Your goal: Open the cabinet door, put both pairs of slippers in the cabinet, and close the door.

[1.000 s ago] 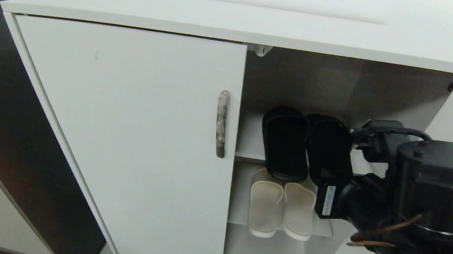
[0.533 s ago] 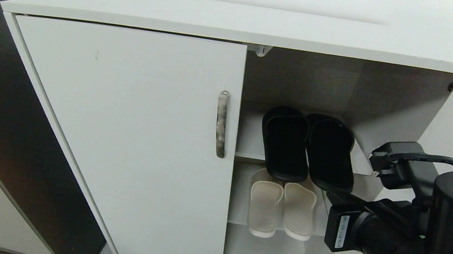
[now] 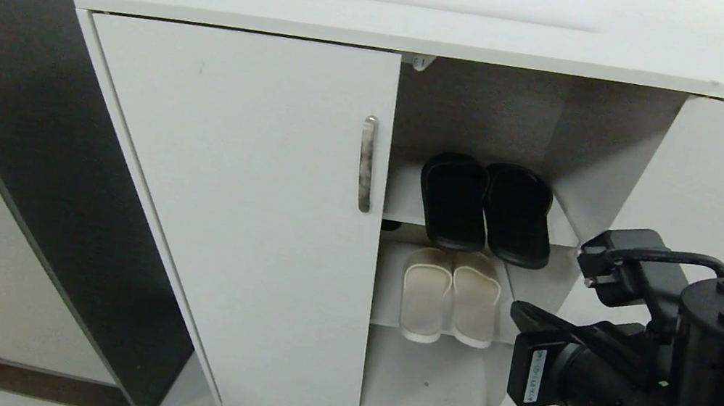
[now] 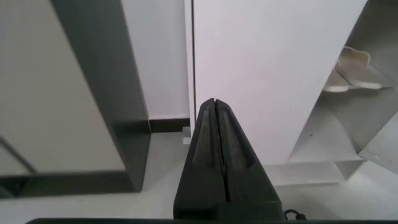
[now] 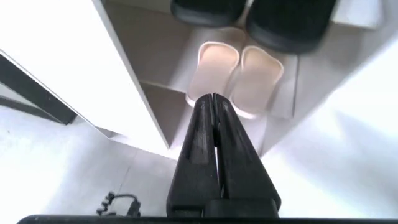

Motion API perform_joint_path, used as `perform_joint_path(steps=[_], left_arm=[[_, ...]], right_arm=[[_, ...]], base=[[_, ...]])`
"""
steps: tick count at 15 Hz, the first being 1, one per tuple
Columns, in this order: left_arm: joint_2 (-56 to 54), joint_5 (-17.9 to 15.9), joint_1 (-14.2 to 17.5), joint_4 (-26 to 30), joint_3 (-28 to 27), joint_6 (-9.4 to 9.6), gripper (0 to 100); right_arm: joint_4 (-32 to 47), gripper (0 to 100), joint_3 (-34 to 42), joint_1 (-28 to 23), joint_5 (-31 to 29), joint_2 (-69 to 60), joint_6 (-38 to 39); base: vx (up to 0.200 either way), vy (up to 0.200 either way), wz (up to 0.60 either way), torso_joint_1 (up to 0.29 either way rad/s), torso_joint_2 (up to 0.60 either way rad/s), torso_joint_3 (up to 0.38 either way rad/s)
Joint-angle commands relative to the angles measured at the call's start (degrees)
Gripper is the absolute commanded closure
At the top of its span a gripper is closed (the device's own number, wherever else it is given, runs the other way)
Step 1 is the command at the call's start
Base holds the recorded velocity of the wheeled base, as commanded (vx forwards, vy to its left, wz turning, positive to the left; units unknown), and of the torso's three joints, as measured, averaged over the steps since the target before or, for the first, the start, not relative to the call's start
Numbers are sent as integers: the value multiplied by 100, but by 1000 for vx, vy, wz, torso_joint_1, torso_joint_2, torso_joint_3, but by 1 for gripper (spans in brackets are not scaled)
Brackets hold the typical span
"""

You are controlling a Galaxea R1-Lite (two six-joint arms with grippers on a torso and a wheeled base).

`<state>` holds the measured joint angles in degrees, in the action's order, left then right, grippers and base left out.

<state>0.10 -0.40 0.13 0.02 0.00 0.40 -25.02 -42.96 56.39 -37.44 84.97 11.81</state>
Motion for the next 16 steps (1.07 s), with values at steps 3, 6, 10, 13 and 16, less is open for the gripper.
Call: perform_joint_path(steps=[3, 6, 10, 13, 16], left_arm=[[-1, -4, 4, -2, 0, -5, 100], [-1, -4, 4, -2, 0, 4, 100], [-1, -4, 4, -2, 0, 4, 100], [-1, -4, 4, -2, 0, 4, 100], [-1, -4, 4, -2, 0, 4, 100]], right_arm=[[-3, 100, -2, 30, 0, 46, -12], [-3, 100, -11, 21, 17, 37, -4], [-3, 100, 60, 21, 26, 37, 14], [-12, 100, 112, 12, 61, 46, 5], [-135, 100, 209, -14, 105, 46, -4]], base=[[-200, 0, 0, 5, 2, 5], [-200, 0, 0, 2, 1, -1], [-100, 0, 0, 0, 1, 2], [0, 0, 0, 0, 0, 0], [0, 0, 0, 0, 0, 0]])
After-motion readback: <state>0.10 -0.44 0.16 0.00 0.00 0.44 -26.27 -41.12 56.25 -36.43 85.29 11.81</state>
